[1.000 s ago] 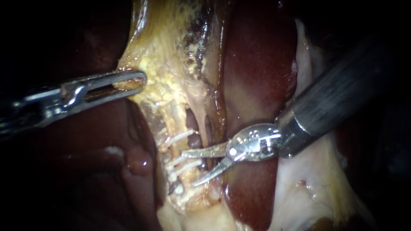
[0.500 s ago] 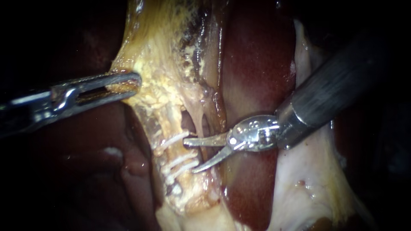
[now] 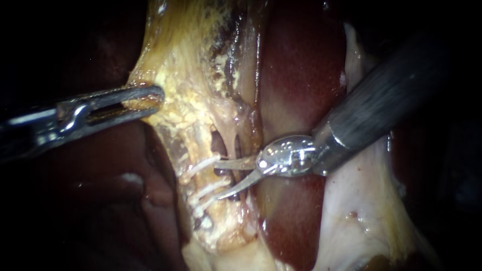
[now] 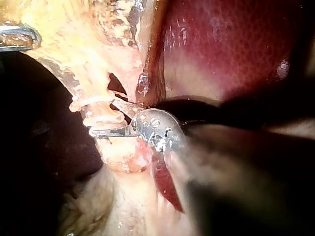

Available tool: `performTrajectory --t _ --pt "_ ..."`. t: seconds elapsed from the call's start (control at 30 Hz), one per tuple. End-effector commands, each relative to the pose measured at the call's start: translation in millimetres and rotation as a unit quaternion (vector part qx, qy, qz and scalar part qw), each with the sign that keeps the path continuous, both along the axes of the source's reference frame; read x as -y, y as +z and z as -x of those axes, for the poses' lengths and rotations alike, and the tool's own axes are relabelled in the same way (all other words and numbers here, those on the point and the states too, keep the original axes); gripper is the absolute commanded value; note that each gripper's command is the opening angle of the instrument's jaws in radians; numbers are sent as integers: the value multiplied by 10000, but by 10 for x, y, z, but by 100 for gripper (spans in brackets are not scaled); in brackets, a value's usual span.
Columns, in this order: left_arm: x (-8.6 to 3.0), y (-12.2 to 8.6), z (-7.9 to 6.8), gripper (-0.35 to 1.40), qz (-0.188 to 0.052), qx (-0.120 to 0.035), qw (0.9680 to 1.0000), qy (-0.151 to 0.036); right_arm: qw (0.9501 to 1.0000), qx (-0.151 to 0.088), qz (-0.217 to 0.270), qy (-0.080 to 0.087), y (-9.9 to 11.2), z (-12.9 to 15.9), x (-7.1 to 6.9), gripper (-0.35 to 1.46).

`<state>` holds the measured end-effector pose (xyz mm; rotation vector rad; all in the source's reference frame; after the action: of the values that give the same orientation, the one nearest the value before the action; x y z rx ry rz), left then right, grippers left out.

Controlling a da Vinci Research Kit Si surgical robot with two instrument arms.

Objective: Go to the cutting position left tube

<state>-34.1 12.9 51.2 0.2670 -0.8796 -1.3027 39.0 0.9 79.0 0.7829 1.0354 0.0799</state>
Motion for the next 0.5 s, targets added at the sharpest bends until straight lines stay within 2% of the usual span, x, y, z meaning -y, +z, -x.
performTrajectory --t 0.03,0.13,0.23,0.5 --pt "0 0 0 -35 -1 0 10000 -1 10000 -12 -13 -28 1 -2 0 116" --pt "0 0 0 -35 -1 0 10000 -1 9998 -71 -150 -56 1 -7 0 116" --pt "0 0 0 -35 20 -8 10000 19 9993 -204 -316 -14 -1 -6 -2 114" --pt "-4 6 -5 -35 18 -1 10000 30 9964 -553 -634 -56 -7 -3 -5 111"
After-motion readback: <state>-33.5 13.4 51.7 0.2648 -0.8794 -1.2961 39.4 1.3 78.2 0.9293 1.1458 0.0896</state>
